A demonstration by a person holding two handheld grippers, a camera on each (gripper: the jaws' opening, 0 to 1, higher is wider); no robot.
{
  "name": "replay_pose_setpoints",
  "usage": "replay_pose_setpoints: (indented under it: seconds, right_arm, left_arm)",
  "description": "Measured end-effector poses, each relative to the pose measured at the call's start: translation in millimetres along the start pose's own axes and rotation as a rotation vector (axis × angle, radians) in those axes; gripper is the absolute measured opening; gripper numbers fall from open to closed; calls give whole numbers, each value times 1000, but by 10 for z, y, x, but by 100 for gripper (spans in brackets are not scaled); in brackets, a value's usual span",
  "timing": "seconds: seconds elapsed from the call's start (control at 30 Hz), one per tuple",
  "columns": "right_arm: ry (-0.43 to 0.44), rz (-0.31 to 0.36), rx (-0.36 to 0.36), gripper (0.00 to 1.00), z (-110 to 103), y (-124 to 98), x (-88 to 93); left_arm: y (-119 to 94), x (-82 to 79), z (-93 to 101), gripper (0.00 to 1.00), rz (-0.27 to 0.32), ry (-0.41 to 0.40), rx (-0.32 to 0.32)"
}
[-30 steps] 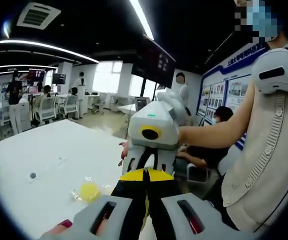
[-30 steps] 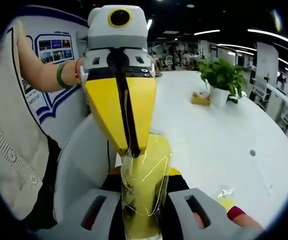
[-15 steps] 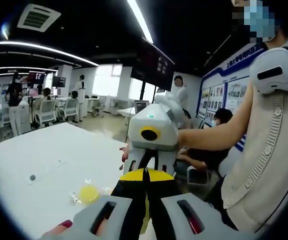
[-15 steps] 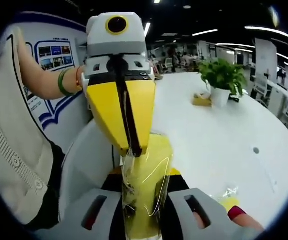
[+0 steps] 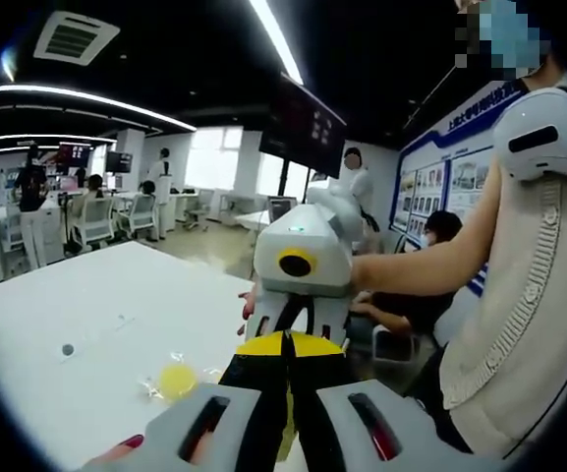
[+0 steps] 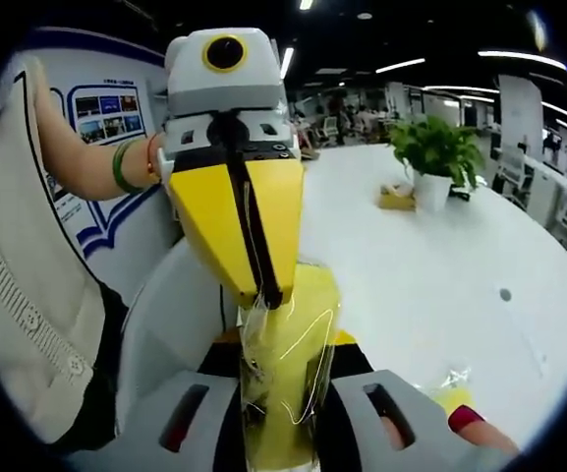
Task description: Compare the silicone blocks by pressing each to a similar depth, holding the contact briefly, and releasing to observe deformation and rebound differences across the visible hardness samples.
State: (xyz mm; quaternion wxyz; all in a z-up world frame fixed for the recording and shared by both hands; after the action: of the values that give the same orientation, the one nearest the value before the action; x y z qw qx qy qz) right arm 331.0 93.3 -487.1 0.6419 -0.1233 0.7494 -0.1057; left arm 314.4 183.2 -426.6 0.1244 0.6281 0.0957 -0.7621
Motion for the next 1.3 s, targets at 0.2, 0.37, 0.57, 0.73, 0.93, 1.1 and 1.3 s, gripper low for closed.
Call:
replay_pose_setpoints:
  seconds: [0.2,0.37,0.57,0.73,0.93,1.1,1.3]
  right_arm:
    - [-42,15,5,12,25,-3,-16]
    - [-51,25,21,13,23,-16,-5]
    - [-65,15,34,15,30,-29,11]
    - [-73,0,34,17,32,-60,29]
    - [-71,-2,43,19,39,-93,38]
    - [-67,-16,34,20,30,-96,48]
    - [-69,-24,34,23,29,-75,55]
  left_arm:
    - [-9,-16,8,0,6,-12,-2]
    - [-2,-20,17,0,6,-16,-5]
    - [9,-2,36,0,2,-6,-18]
    - [37,7,51,0,-6,1,-19]
    - [65,5,46,0,-9,-3,-23]
    - [65,12,54,0,-12,-5,-22]
    - [47,22,58,0,-17,-13,-25]
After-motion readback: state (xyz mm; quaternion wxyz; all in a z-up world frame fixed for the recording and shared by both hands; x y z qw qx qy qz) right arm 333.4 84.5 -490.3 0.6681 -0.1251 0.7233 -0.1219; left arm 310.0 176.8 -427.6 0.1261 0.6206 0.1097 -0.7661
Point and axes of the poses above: the point that each gripper's makers call its tool centre point, and the gripper's own axes: y roughly forward along the fingers, z roughly to its right, x roughly out of its underside, the point moved 8 cm from there along -y, roughly backward along the fingers, and after that the axes turned 12 degrees about z, right-handed, at the moved point
